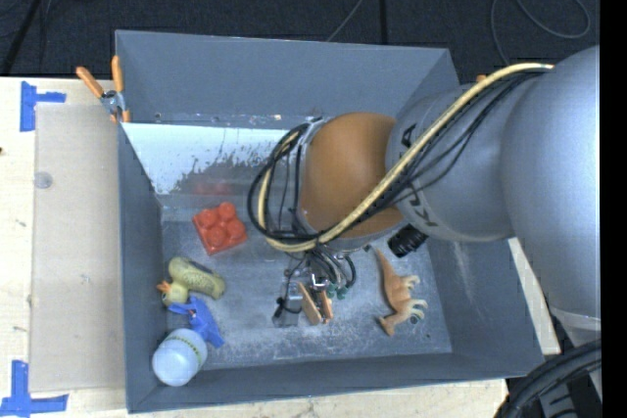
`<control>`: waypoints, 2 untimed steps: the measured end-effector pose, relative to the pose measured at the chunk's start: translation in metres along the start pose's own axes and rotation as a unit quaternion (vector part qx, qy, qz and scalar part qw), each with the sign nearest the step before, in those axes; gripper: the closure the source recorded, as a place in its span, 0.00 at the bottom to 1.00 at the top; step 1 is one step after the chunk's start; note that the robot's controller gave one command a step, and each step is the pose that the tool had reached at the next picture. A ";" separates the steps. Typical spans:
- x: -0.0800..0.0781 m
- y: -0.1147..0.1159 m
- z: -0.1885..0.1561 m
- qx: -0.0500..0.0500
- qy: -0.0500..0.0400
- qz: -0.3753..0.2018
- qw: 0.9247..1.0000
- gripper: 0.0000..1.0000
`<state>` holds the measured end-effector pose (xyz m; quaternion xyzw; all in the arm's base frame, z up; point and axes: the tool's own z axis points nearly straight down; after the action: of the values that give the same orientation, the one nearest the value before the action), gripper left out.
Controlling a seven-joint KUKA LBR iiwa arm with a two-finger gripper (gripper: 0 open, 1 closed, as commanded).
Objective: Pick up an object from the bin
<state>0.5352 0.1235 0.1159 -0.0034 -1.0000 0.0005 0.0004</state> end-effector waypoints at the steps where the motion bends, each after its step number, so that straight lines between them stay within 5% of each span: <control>1: 0.029 -0.037 0.032 -0.001 0.002 0.121 0.993 0.00; 2: 0.018 -0.068 0.038 0.000 0.001 0.140 0.990 0.00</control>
Offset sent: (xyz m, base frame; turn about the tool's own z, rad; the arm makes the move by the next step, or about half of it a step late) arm 0.0218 -0.0920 -0.0459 -0.3601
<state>0.5164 0.0552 0.0775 -0.1429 -0.9897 0.0010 0.0015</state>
